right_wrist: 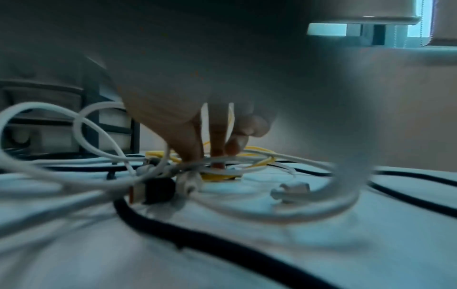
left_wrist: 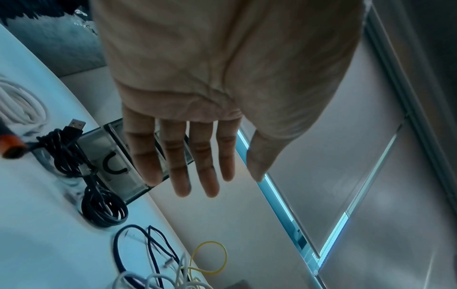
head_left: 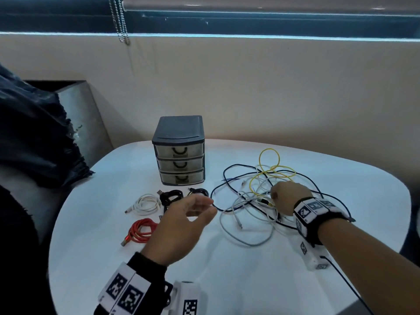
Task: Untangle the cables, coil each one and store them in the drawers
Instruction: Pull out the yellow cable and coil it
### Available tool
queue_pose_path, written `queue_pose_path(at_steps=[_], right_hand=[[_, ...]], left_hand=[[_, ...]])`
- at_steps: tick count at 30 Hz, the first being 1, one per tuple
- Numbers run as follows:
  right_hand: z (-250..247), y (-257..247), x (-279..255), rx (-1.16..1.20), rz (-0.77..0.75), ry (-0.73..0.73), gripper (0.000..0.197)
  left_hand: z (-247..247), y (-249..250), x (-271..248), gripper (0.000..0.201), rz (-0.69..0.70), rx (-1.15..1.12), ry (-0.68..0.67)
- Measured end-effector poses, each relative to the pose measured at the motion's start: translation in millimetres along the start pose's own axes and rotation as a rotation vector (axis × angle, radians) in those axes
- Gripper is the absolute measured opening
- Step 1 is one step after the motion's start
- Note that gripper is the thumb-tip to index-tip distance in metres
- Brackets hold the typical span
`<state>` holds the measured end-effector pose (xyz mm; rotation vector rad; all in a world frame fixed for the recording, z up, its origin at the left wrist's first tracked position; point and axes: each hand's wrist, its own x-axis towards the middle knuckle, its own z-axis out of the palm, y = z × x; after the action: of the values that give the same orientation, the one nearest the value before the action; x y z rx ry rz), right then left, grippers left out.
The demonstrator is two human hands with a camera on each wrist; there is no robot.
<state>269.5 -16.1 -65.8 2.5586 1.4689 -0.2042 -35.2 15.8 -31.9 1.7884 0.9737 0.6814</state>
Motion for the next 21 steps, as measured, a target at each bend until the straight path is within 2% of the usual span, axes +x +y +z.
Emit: queue_pose_path(at_steps=[4, 6, 8, 9, 10, 12, 13, 16, 18, 19, 21], right_hand=[[-3, 7, -4, 0.124, -0.025, 0.046, 0.018], [-24, 18, 0, 0.350, 0.002, 0.199, 0.018], [-61, 25, 1, 0.645, 0.016, 0.432, 0.016], [-84, 23, -5, 0.794, 0.000, 0.507, 0.015], [-106, 18, -15, 0.953, -0.034, 0.522, 0.014], [-136, -5, -48, 1.222, -0.130, 0.426, 0.010], [-142, -20, -71, 1.254, -0.184, 0.360, 0.008], [-120, -65, -135, 1.041, -0.419, 0.266, 0.013], [-91, -90, -169, 0.877, -0.574, 0.181, 0.017], [-78, -97, -179, 0.893, -0.593, 0.140, 0.016], [-61, -99, -184, 1.145, -0.476, 0.157, 0.019]], left_hand=[[7, 2, -5, 0.011, 0.000, -0.030, -0.016], [6, 4, -6, 0.010, 0.007, -0.027, -0.009], [4, 7, -6, 0.009, 0.021, -0.044, 0.001], [3, 10, -6, 0.008, 0.031, -0.069, 0.005], [3, 16, -6, 0.007, 0.038, -0.108, 0.011], [5, 34, -8, 0.014, 0.016, -0.241, 0.034], [6, 45, -8, 0.022, -0.033, -0.347, 0.051], [8, 72, -8, 0.042, -0.246, -0.636, -0.001], [8, 79, -11, 0.037, -0.274, -0.764, -0.053], [5, 81, -13, 0.030, -0.243, -0.801, -0.048], [-5, 84, -22, 0.020, -0.148, -0.770, -0.006]])
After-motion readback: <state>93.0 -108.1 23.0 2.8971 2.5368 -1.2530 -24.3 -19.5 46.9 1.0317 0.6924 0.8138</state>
